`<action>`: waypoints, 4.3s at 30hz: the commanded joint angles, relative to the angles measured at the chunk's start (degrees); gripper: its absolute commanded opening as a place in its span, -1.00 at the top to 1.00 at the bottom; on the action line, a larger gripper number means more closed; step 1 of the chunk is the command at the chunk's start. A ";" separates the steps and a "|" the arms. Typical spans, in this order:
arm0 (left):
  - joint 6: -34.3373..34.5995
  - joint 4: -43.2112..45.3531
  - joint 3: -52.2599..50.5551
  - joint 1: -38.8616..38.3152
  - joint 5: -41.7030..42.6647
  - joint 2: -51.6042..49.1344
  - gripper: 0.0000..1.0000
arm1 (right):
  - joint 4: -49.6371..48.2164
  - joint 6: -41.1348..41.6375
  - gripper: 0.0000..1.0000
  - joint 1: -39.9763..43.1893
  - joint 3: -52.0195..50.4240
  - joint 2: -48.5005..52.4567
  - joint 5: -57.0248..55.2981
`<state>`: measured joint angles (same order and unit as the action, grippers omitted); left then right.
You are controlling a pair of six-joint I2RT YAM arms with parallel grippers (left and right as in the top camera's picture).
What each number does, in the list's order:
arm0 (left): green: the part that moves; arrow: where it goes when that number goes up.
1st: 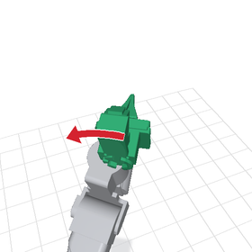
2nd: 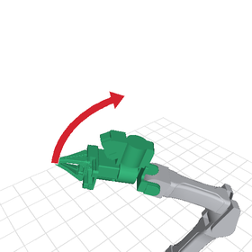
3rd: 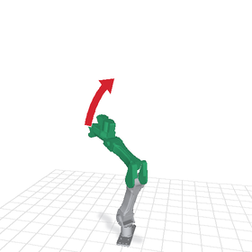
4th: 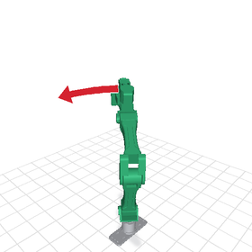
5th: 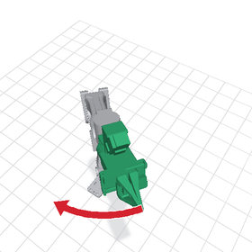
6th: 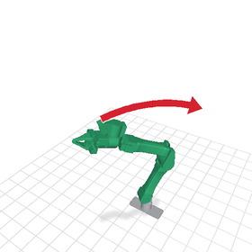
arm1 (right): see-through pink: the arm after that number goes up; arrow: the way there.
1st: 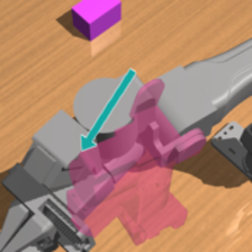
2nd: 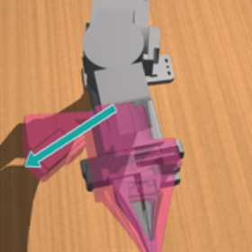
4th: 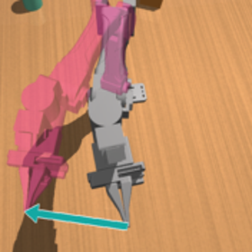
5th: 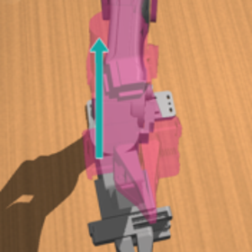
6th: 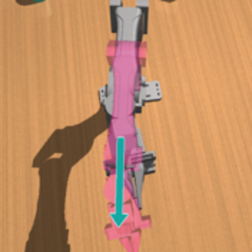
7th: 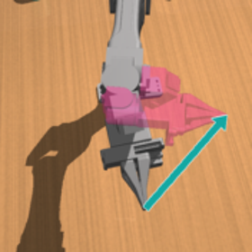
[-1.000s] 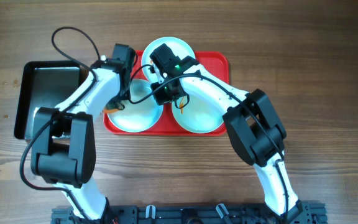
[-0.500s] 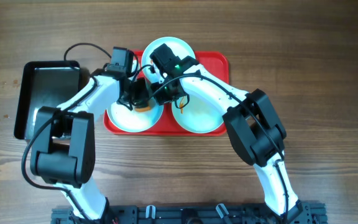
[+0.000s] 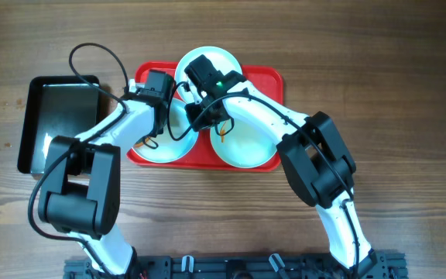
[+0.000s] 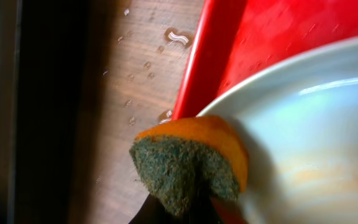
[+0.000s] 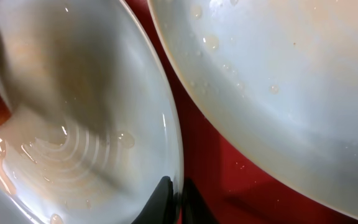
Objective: Clean dirty plates on tray and stack at the side
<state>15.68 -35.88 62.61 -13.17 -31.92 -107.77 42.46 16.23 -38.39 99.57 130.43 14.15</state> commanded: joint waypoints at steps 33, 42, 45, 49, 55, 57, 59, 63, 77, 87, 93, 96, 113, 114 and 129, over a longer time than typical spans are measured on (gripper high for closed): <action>8.17 -11.54 2.34 7.17 40.02 29.73 0.92 | 4.85 -2.23 0.91 0.52 5.11 -4.44 -8.63; 11.78 -18.43 2.23 11.69 37.18 30.08 0.92 | 4.11 -13.25 0.91 -4.07 5.22 -16.11 -36.15; 11.78 -19.04 2.21 13.92 37.20 30.08 0.92 | 2.36 -18.14 0.91 -7.61 5.22 -16.65 -50.25; 11.74 -19.93 2.23 14.64 37.18 30.08 0.92 | -1.11 -23.98 0.91 -12.44 5.22 -16.65 -63.32; 11.76 -20.59 2.21 14.64 37.18 30.08 0.92 | -5.77 -29.79 0.91 -17.64 5.22 -16.65 -71.73; 11.80 -20.65 2.21 14.64 36.81 30.08 0.92 | -6.43 -29.92 0.91 -18.29 5.22 -16.65 -75.08; 11.80 -20.70 2.21 14.80 36.79 30.08 0.92 | -7.56 -31.63 0.91 -18.38 5.22 -16.65 -76.72; 11.76 -20.76 2.21 15.39 36.76 30.08 0.92 | -11.56 -34.18 0.91 -18.47 5.22 -16.65 -80.59; 11.58 -20.92 2.21 15.69 36.52 30.08 0.92 | 6.51 3.72 0.92 2.49 5.09 -16.50 -21.40; 11.58 -20.94 2.21 15.69 36.54 30.08 0.92 | 10.49 3.69 0.91 42.56 -2.69 -16.37 2.86; 11.58 -20.74 2.21 15.69 36.54 30.08 0.92 | 5.18 7.50 0.92 50.77 -10.49 -16.33 -6.19; 11.58 -20.79 2.21 15.69 36.54 30.08 0.92 | 4.94 8.66 0.87 50.95 -11.91 -16.26 -9.84; 11.76 -20.41 2.10 15.52 36.61 27.80 0.92 | 10.21 -2.97 -0.99 22.64 1.49 -13.40 1.68; 11.78 -20.33 2.10 15.52 36.61 27.71 0.92 | 7.76 -2.27 -0.99 21.42 3.15 -11.82 -0.87; 11.78 -20.35 2.10 15.52 36.63 27.71 0.92 | -7.30 6.88 0.22 13.11 3.06 2.49 -7.69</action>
<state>26.92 -56.40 64.58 2.07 5.23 -79.68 35.46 22.65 -23.38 102.15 132.00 5.96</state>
